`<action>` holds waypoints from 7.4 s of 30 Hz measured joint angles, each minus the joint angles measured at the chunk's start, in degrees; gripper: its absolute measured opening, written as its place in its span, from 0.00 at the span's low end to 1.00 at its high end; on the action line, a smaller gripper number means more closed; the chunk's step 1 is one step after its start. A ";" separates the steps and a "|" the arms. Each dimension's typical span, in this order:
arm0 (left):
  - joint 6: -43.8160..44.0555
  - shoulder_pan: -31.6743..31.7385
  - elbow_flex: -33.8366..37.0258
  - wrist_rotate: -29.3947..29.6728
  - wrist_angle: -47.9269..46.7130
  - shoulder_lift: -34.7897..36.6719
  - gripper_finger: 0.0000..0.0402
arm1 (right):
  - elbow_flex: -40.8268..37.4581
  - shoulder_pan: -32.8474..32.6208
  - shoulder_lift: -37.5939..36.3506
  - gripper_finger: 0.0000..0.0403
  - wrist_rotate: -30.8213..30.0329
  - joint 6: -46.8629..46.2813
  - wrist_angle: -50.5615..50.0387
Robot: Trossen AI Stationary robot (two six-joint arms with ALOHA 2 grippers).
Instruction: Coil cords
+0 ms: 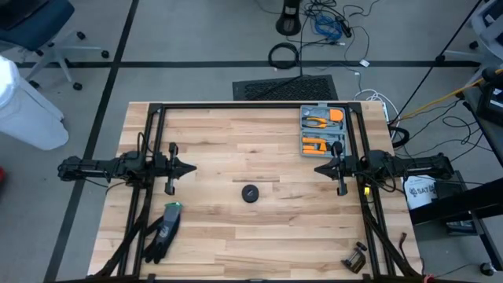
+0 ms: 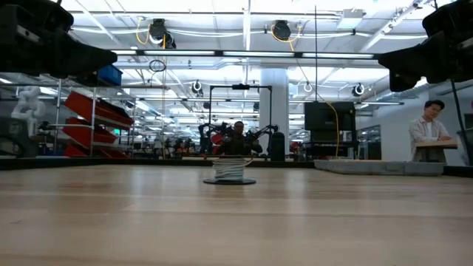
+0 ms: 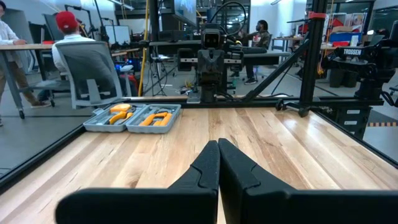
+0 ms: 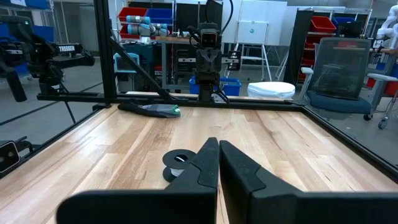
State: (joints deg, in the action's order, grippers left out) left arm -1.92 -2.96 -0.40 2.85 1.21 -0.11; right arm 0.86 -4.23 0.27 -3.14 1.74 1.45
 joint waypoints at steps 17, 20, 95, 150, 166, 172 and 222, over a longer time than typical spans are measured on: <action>-0.01 -0.02 -0.01 0.00 0.00 -0.01 0.00 | 0.00 0.01 0.01 0.00 0.00 0.00 0.00; -0.01 -0.01 -0.01 0.00 0.00 -0.01 0.00 | 0.00 0.02 0.00 0.00 0.00 0.00 0.00; 7.56 -7.96 -58.91 -1.30 -20.60 -67.74 0.00 | 0.00 0.01 0.00 0.00 0.24 -13.09 0.44; 10.07 -21.62 -60.19 25.89 -19.70 -94.81 0.37 | 34.18 -17.33 62.49 0.00 -12.31 -22.36 -7.21; -0.91 -23.69 -60.19 33.70 -16.32 -105.57 0.42 | 34.18 -17.27 67.77 0.00 -12.00 -23.80 -5.49; -3.47 -22.64 -60.17 38.62 -14.80 -107.29 0.51 | 34.18 -17.27 67.85 0.00 -12.02 -23.04 -3.80; -18.86 -22.74 -60.26 46.53 -7.26 -110.72 0.02 | 34.18 -19.52 67.78 0.00 -11.86 -21.79 -0.39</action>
State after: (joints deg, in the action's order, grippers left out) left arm -20.79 -25.70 -60.66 49.38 -6.05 -110.83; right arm 35.05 -23.75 68.05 -15.00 -20.05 1.06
